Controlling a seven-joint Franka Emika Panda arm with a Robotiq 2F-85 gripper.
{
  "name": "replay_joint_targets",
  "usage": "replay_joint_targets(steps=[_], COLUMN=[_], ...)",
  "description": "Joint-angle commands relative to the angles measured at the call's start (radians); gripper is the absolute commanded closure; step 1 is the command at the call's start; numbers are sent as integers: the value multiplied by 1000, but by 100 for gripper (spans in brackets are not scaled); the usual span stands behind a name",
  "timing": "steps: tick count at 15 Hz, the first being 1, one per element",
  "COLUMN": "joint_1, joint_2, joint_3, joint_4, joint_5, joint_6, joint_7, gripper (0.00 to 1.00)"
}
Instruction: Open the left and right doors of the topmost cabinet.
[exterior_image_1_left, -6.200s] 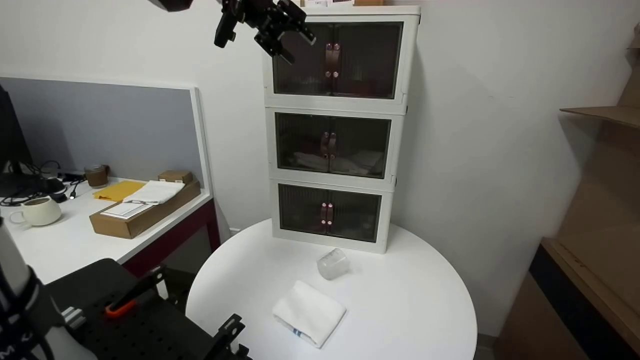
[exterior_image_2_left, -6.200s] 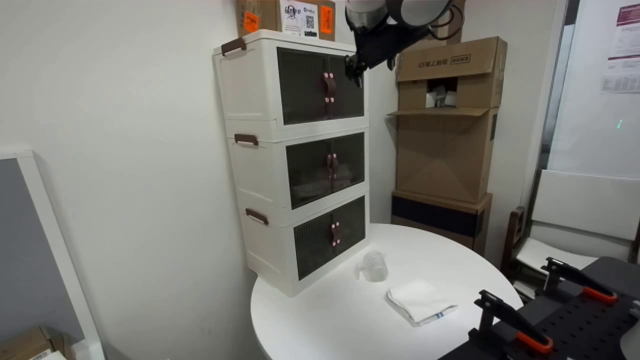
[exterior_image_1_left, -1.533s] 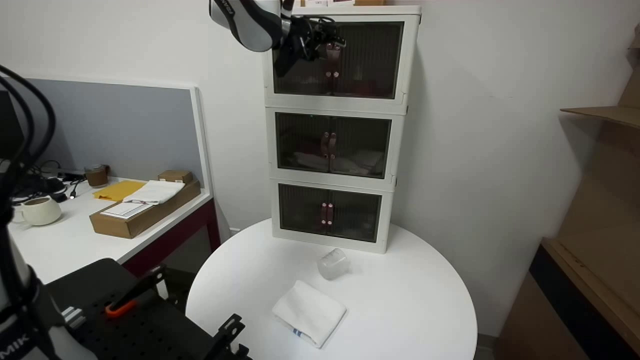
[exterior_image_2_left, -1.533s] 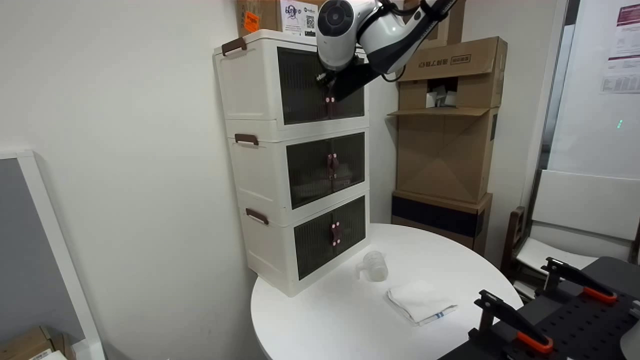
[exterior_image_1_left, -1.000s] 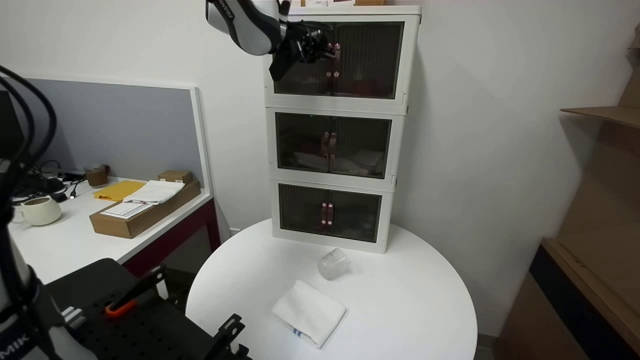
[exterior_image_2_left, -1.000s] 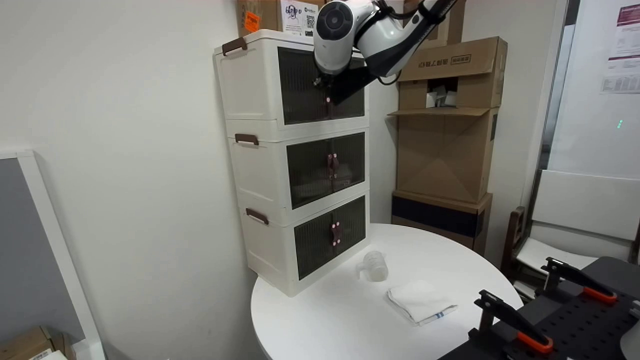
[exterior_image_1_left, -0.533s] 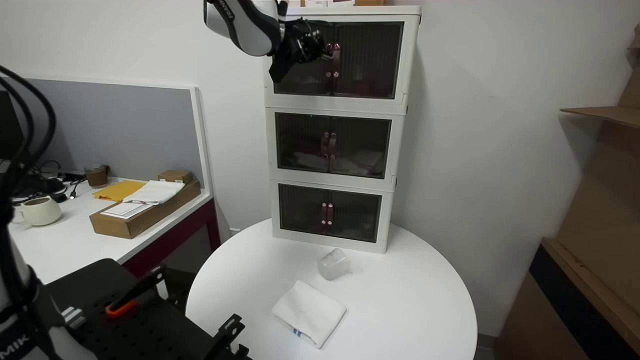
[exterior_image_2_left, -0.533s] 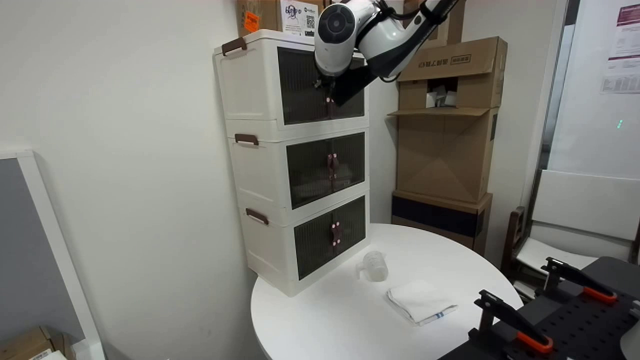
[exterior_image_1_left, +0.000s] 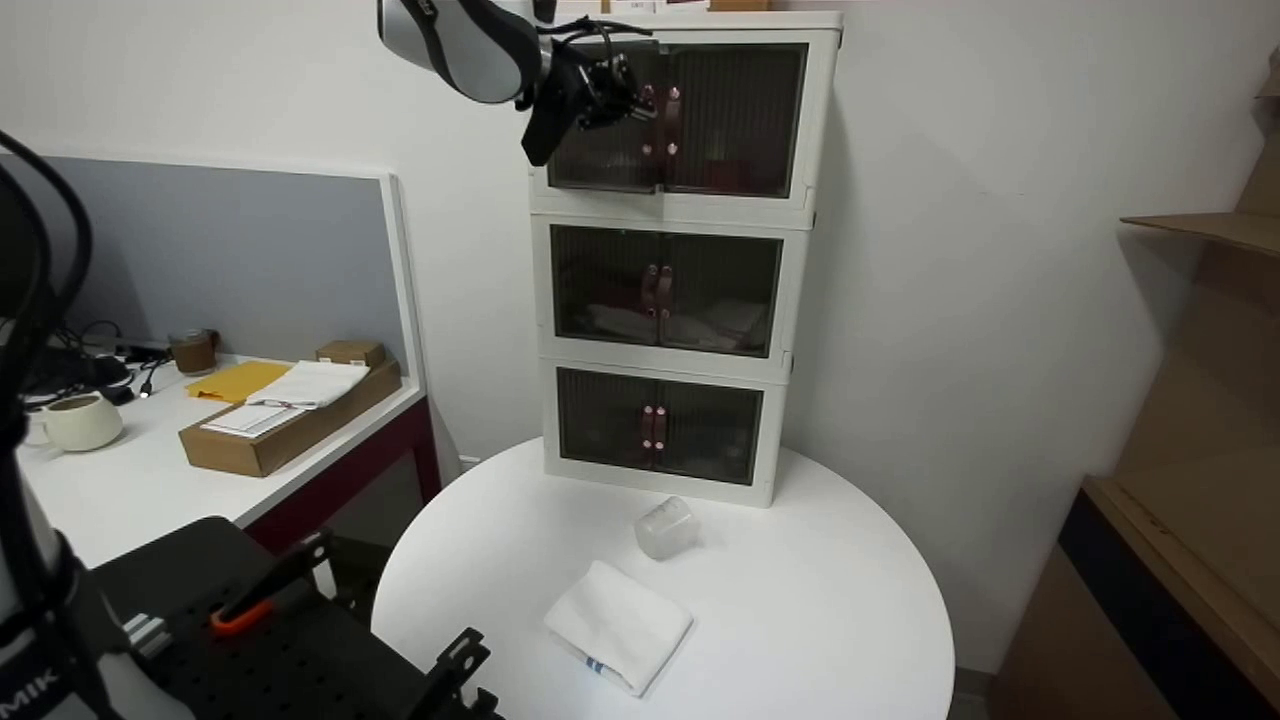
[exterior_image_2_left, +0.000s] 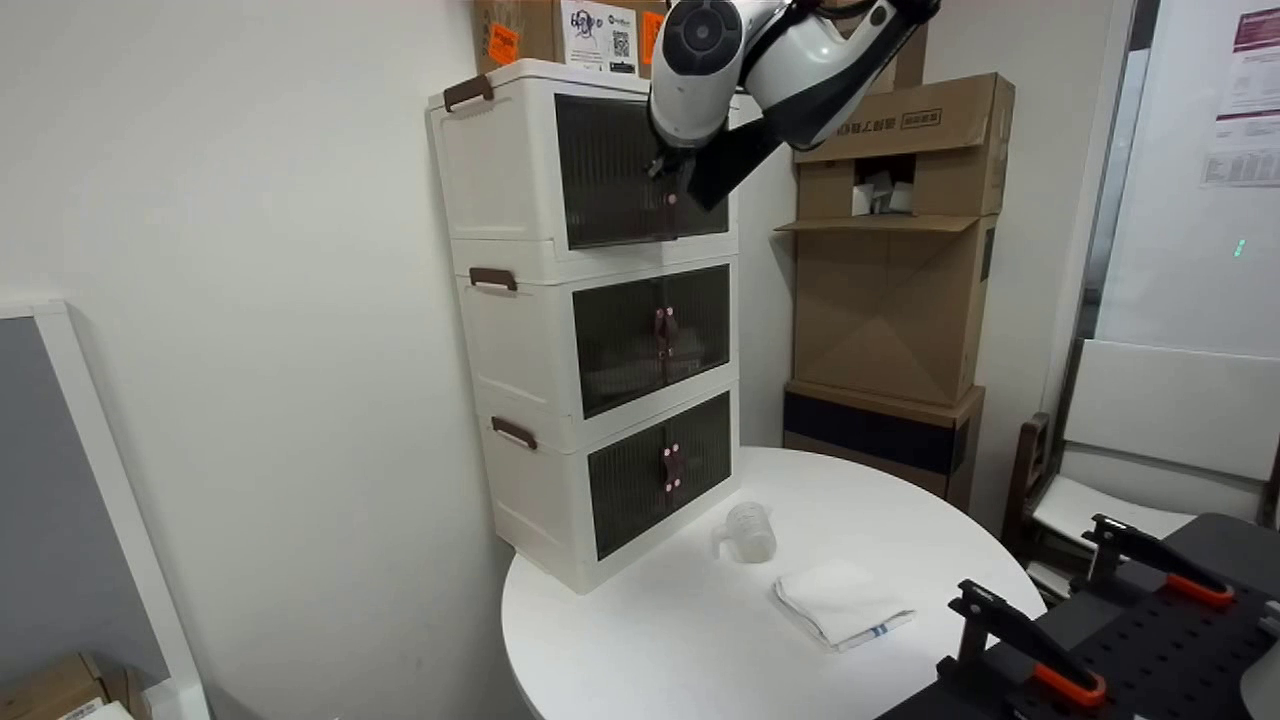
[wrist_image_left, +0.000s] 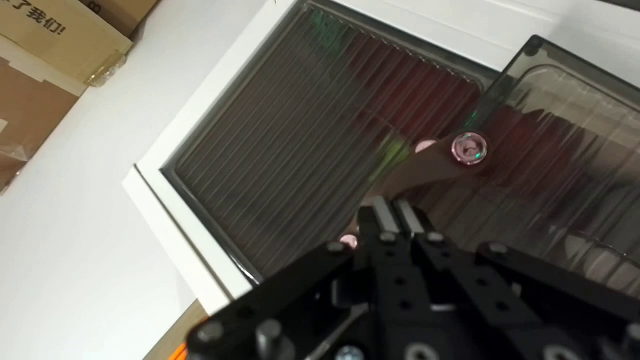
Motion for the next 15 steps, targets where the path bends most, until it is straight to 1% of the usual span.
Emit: replay_joint_targets(steps=[1,2,3,4,5,6,12,13,15], joint_1=[-8,-7,-6,-4,-2,0,5,7,9], joint_2=[-81,-95,-106,-116,-125,-133,-189,-199,-216], joint_3=[-9,-9,-10,-10,-9,-9,-12,-13,-14], joint_4=[-126,-140,-152,-163,-174,-183,-225,-231,-243], joint_5=[15,20,23,18,13,13,21,19,21], joint_6=[17,21,22,26,15,7,28,32,33], joint_7=[-14,-14,-17,-11,21,36,61,70,75], gripper=[96,71,71,67,60,51,9,1,0])
